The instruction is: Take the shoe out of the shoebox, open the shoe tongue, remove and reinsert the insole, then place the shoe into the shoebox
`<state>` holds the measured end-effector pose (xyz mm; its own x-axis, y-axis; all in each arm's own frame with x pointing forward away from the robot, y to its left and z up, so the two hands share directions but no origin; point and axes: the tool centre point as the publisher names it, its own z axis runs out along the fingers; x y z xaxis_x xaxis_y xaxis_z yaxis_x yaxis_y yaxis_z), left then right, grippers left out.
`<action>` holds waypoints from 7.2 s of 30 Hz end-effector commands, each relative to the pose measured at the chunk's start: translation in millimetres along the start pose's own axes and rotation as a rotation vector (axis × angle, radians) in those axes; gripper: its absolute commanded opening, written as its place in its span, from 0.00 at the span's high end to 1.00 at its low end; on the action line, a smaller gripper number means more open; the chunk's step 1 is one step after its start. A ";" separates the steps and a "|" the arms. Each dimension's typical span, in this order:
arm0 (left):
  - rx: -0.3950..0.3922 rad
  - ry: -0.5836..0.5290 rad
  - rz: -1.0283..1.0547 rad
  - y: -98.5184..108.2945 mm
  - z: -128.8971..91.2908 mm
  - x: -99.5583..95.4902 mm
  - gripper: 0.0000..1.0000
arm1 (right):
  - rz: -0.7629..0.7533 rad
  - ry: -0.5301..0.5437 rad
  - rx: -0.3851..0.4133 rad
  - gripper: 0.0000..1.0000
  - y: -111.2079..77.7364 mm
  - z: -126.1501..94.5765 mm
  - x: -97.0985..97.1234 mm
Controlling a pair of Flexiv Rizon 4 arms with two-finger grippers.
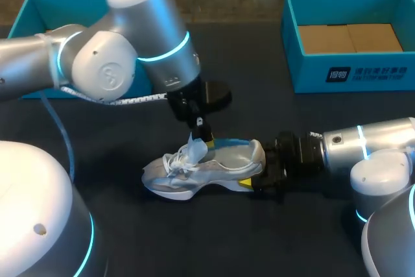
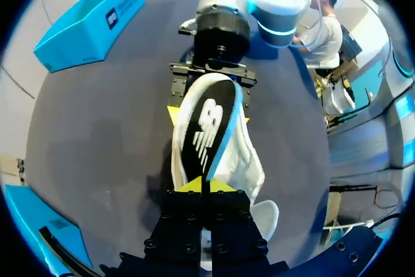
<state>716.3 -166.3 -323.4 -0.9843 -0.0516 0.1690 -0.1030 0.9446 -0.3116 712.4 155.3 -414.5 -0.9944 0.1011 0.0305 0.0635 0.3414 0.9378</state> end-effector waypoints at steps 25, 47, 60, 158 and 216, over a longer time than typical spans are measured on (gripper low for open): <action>-0.007 -0.175 0.027 -38.8 6.2 19.4 0.46 | 0.001 0.000 0.004 1.00 1.2 0.4 0.5; -0.010 -0.356 0.059 -51.8 5.7 39.8 0.52 | 0.001 0.000 0.004 1.00 1.2 0.4 0.5; -0.009 -0.441 0.039 -46.9 9.3 45.3 0.81 | 0.001 0.000 0.004 1.00 1.2 0.4 0.5; 0.216 -0.167 -0.112 -122.3 -30.8 29.3 1.00 | 0.001 0.000 0.004 1.00 1.2 0.4 0.5; 0.730 0.065 -0.159 -179.6 -172.2 123.4 1.00 | 0.001 0.000 0.004 1.00 1.2 0.4 0.5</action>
<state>643.4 -305.2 -77.7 -0.9398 -0.1643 0.2996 -0.3397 0.5448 -0.7667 712.2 155.4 -414.8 -0.9944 0.1009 0.0305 0.0634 0.3417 0.9377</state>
